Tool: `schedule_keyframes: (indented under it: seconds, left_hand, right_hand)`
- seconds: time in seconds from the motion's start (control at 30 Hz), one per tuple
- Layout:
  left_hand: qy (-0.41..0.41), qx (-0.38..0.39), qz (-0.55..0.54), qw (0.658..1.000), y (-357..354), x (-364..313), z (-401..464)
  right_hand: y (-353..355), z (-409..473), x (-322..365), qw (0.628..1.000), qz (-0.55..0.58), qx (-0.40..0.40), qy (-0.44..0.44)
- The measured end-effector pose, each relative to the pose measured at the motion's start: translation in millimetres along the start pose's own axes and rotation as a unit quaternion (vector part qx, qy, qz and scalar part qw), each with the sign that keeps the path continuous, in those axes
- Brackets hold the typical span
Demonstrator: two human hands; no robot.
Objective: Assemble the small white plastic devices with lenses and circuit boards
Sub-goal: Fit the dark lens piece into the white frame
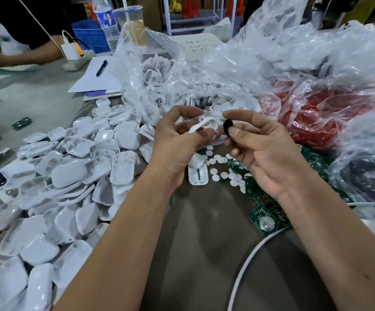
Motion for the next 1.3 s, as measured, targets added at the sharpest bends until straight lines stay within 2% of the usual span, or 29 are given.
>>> schedule_keyframes:
  seconds: [0.17,0.27,0.37,0.5,0.7,0.9,1.13,1.3]
  left_hand:
    - [0.043,0.021,-0.038,0.998,-6,3,-1]
    - [0.052,0.02,-0.036,0.998,-3,3,0]
    - [0.085,0.019,-0.131,0.988,-5,5,1]
    - [0.103,0.021,-0.223,0.969,-3,8,5]
    - [0.051,0.026,-0.159,0.986,-2,3,4]
    - [0.045,0.008,-0.172,0.984,1,1,2]
    - [0.038,-0.017,-0.152,0.987,5,2,5]
    - [0.056,-0.028,-0.117,0.991,7,5,5]
  right_hand:
    - [-2,0,-1,1.0,0.028,0.006,-0.007]
    - [3,0,3,0.999,-0.02,-0.032,0.024]
    - [7,1,2,0.997,-0.032,-0.051,0.037]
    - [0,0,3,0.998,-0.035,-0.021,0.043]
    - [-2,-2,6,0.988,-0.119,-0.027,0.091]
    - [-2,-4,15,0.973,-0.172,-0.036,0.149]
    - [1,-4,16,0.972,-0.175,-0.047,0.152]
    - [6,0,9,0.981,-0.147,-0.054,0.115]
Point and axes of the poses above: each hand's wrist, its own z-axis towards the middle knuckle, its own y-axis out of the back of the hand, x = y × z, the point moved 8 cm from there along z, towards the middle knuckle, and after that the axes turned 9 degrees about z, right-handed, at the moved point
